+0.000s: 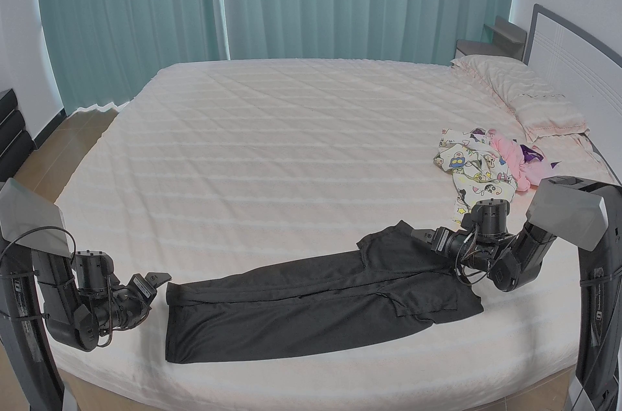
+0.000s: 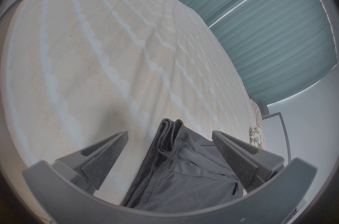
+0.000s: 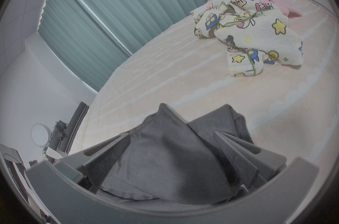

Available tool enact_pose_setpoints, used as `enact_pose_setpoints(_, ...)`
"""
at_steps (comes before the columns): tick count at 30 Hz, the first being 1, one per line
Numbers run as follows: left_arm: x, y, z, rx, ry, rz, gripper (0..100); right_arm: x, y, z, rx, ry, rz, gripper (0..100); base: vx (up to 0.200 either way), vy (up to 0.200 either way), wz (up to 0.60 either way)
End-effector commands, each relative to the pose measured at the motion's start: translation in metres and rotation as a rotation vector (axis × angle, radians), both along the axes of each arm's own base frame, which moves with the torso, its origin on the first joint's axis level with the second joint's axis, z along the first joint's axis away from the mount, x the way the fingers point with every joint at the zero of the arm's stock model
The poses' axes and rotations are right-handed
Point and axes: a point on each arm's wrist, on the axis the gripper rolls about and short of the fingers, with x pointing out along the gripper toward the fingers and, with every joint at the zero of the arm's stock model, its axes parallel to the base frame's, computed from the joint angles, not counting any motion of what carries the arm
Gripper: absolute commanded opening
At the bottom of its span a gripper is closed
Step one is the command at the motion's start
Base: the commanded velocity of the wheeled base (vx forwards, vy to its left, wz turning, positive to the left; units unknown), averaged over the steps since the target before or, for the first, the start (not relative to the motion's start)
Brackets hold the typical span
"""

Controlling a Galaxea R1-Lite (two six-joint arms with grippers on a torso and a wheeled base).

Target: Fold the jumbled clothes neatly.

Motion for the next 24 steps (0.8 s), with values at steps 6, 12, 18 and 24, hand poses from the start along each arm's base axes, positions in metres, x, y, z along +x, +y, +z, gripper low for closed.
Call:
enact_pose_setpoints(6,0.000,0.000,-0.001,-0.001,0.001,0.001,100,-0.006,-0.003,-0.005,-0.006,0.026,-0.002,0,0.000,0.000,0.00)
enact_pose_setpoints(12,0.000,0.000,-0.001,-0.001,0.001,0.001,100,-0.012,-0.009,-0.003,-0.008,0.036,-0.017,0,0.000,0.000,0.00)
enact_pose_setpoints(18,0.001,0.000,-0.001,-0.001,0.001,0.001,100,-0.023,-0.014,-0.010,-0.018,0.078,-0.023,0,0.000,0.000,0.00)
enact_pose_setpoints(24,0.001,0.000,-0.001,0.000,0.001,0.000,100,-0.041,-0.016,-0.014,-0.008,0.019,-0.023,0,0.000,0.000,0.00)
